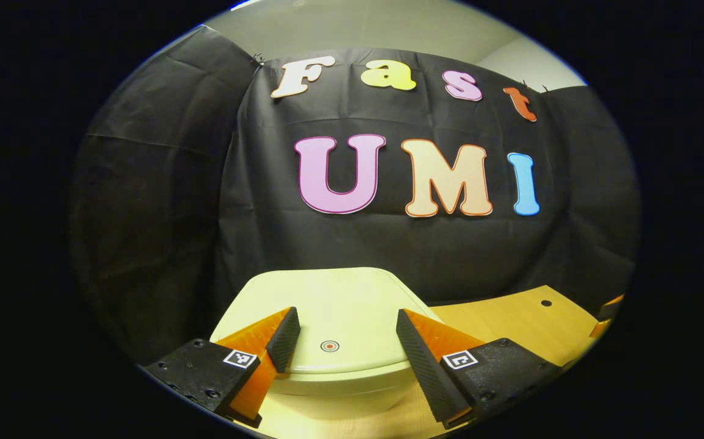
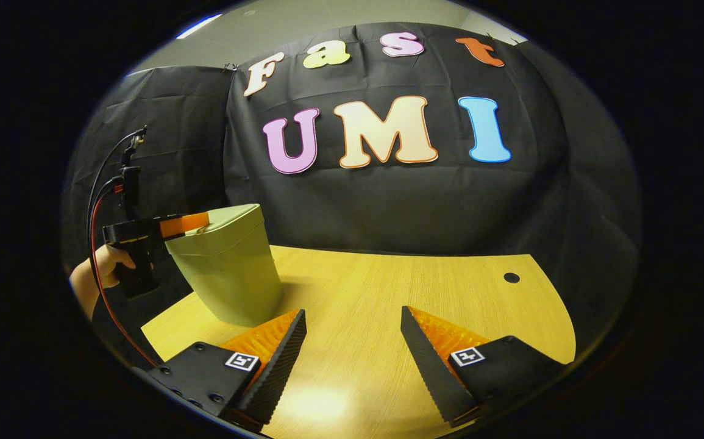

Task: Press the lid of the desktop garbage bin to open it, pick up the crumpled paper on the desktop and throw it into the bin, then pick up the pop can on the desktop and drop it into the bin, and finally close the garbage bin lid.

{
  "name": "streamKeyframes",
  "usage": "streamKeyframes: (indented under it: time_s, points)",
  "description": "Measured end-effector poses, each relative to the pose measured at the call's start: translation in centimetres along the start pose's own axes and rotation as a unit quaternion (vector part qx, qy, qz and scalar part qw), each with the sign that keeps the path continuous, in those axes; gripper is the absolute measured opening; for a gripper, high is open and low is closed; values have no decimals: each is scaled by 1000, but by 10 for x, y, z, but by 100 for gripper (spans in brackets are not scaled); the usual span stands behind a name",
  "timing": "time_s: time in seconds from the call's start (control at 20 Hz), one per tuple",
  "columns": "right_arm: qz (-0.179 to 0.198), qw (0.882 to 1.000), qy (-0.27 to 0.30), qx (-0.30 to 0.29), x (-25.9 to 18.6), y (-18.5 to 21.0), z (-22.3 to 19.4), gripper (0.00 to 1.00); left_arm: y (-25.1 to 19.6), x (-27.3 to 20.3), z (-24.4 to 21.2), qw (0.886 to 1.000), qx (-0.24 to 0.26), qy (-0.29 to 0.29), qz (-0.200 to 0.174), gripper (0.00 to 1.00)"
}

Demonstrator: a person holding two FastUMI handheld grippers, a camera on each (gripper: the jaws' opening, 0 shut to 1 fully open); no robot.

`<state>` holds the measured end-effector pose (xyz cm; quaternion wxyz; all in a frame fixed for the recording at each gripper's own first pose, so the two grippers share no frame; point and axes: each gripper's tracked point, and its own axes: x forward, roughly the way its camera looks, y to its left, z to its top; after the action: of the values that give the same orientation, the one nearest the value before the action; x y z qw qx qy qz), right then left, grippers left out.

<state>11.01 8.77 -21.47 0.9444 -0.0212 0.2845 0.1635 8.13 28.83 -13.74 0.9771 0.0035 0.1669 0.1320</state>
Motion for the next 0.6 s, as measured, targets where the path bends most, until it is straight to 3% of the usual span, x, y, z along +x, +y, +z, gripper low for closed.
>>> streamKeyframes:
  time_s: [0.25,0.35,0.6]
  points:
    - [6,999,-39,-2,-15,-12,15,98,5,0,18,999,37,-15,28,90]
    - [14,998,-62,-3,-25,-20,23,94,-13,-17,38,998,33,-44,26,92]
    - [61,992,-111,5,-50,-28,41,98,-86,-96,65,992,15,-126,9,91]
